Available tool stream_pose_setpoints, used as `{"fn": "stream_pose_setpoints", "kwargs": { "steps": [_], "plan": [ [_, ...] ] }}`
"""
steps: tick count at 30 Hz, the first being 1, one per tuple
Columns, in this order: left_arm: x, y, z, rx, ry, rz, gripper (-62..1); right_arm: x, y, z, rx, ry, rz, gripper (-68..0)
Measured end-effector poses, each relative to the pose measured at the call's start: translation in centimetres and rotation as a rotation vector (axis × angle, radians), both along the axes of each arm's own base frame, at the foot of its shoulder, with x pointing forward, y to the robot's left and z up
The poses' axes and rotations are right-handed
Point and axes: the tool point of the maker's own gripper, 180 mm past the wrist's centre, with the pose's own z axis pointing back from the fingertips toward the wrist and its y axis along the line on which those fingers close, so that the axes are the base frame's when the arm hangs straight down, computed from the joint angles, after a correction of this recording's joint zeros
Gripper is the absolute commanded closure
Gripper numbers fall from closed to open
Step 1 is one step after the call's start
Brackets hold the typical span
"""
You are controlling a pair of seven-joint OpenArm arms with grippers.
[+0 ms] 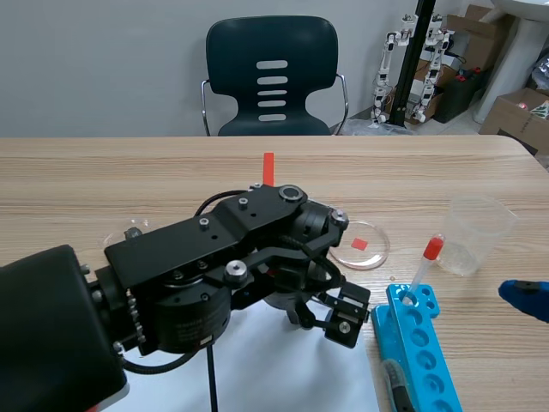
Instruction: Pick up the right mineral with the left hand
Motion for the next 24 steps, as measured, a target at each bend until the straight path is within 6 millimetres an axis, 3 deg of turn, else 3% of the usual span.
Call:
{"fn": "stream_pose_setpoints", "kwargs": {
  "steps": [15,19,24],
  "plan": [
    [-0.5,-0.5,-1.6,0.044,0.052,-0.020,-62.3,0.0,0.0,0.0,0.000,0.000,0.000,-67.9],
    [-0.5,-0.4,-1.7,0.046,0.051,-0.020,-47.3,0.0,0.0,0.0,0.000,0.000,0.000,-67.9],
    [-0.1,-0.9,-1.4,0.032,0.028,-0.026,-36.8,0.0,0.0,0.0,0.000,0.000,0.000,-67.9]
  ]
}}
